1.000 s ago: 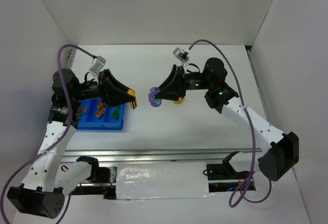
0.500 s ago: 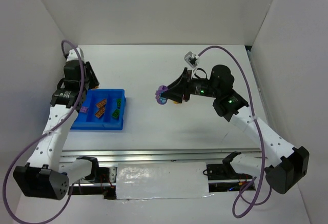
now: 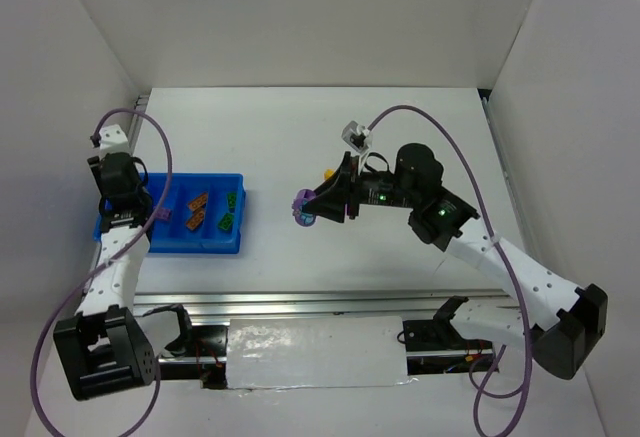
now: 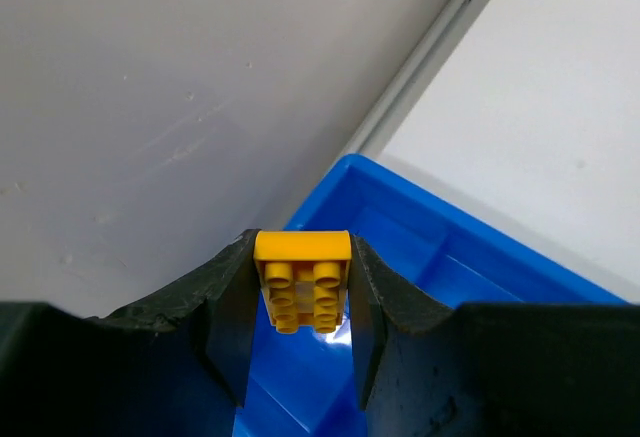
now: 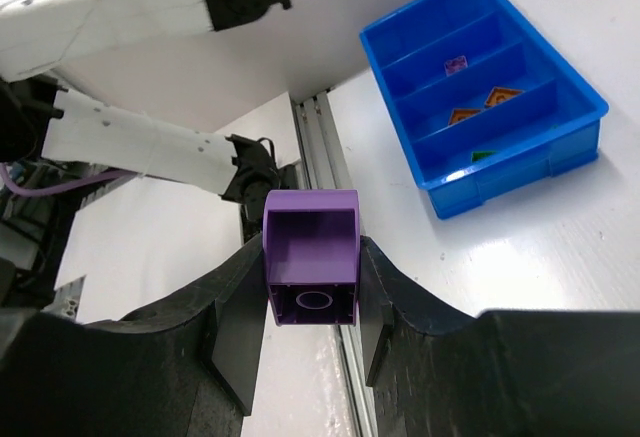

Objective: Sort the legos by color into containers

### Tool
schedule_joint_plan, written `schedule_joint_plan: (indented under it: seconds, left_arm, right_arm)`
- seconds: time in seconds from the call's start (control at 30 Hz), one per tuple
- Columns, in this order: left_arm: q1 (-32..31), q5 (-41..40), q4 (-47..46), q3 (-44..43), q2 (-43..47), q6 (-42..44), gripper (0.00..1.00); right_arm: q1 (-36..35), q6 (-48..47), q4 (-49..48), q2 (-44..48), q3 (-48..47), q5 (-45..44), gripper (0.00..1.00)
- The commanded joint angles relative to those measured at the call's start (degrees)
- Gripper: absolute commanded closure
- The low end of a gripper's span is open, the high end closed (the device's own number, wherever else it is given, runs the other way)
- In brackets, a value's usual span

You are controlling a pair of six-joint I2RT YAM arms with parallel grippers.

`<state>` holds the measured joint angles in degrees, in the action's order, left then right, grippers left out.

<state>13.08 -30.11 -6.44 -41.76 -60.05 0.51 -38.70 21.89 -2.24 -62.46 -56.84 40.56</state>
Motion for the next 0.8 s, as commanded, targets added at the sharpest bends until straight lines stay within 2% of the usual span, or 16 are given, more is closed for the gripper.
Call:
schedule_joint_plan:
  seconds: [0.0, 0.03, 0.2, 0.3, 0.33, 0.53, 0.6, 0.73, 0.77]
  left_arm:
    - [3.3, 5.9, -14.6, 2.4, -2.6, 7.3, 1.00]
    - [3.5, 9.2, -15.9, 3.0, -3.0, 8.3, 1.00]
    - [4.5, 11.4, -19.7, 5.6, -6.5, 10.3, 0.99]
    - [4.7, 11.0, -21.1, 7.3, -8.6, 9.2, 0.85]
    - [4.8, 10.3, -23.3, 8.5, -9.2, 9.3, 0.83]
    - [5.5, 9.5, -24.9, 9.3, -13.6, 9.9, 0.83]
    - [5.6, 8.2, -25.2, 9.2, -14.5, 9.2, 0.74]
    - [8.0, 7.5, -27.1, 10.9, -14.8, 6.4, 0.65]
    - [8.3, 6.9, -27.7, 11.2, -15.0, 5.6, 0.58]
  right_arm:
    - [-2.8, -3.8, 1.4, 3.9, -1.9, -6.1, 1.00]
    - [-3.2, -4.1, 1.6, 4.3, -1.9, -6.8, 1.00]
    - [-4.7, -4.5, 1.7, 6.0, -1.4, -8.1, 1.00]
    - [-4.8, -4.3, 1.4, 6.7, -0.8, -8.2, 1.00]
    - [-5.0, -4.5, 1.5, 7.2, -0.8, -8.3, 1.00]
    - [-5.2, -4.4, 1.7, 7.5, -0.7, -7.8, 1.00]
    - [-5.2, -4.4, 1.6, 7.3, -0.8, -7.7, 1.00]
    - [-5.2, -4.5, 1.8, 7.0, -0.9, -7.6, 1.00]
    - [-5.2, -4.6, 1.8, 6.9, -1.0, -7.6, 1.00]
